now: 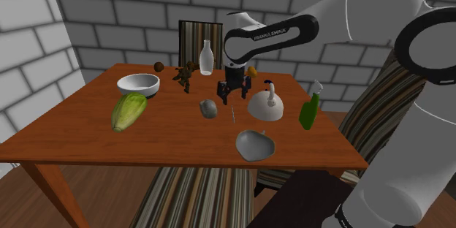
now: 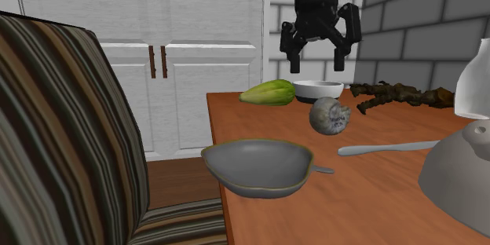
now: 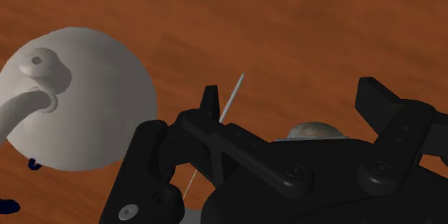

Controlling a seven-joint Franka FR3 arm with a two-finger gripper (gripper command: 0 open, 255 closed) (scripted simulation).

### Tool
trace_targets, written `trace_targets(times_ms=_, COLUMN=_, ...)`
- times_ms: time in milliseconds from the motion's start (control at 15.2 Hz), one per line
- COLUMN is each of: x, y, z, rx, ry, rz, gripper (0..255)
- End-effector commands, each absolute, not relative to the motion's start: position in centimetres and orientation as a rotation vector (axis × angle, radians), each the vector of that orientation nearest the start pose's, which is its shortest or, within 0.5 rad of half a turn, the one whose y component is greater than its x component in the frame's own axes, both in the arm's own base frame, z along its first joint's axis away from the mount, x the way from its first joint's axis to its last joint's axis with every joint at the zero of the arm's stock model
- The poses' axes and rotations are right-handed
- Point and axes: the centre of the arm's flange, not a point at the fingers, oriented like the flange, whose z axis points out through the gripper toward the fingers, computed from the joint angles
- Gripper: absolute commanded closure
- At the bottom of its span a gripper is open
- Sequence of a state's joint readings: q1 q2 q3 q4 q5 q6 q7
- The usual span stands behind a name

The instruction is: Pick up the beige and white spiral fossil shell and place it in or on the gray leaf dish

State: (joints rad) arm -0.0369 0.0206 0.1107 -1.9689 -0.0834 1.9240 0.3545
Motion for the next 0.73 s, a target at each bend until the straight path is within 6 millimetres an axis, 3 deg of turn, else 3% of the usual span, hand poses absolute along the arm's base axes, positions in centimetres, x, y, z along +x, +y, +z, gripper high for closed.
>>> trace_targets(times_ms=0, x=57.8, y=3.7, z=44.2, rx=-3.193, ry=0.421, rz=0.086, gripper=0)
trace_targets(times_ms=660, x=69.9, y=4.2, z=38.8, rx=-3.141, ry=0.514, rz=0.124, gripper=0)
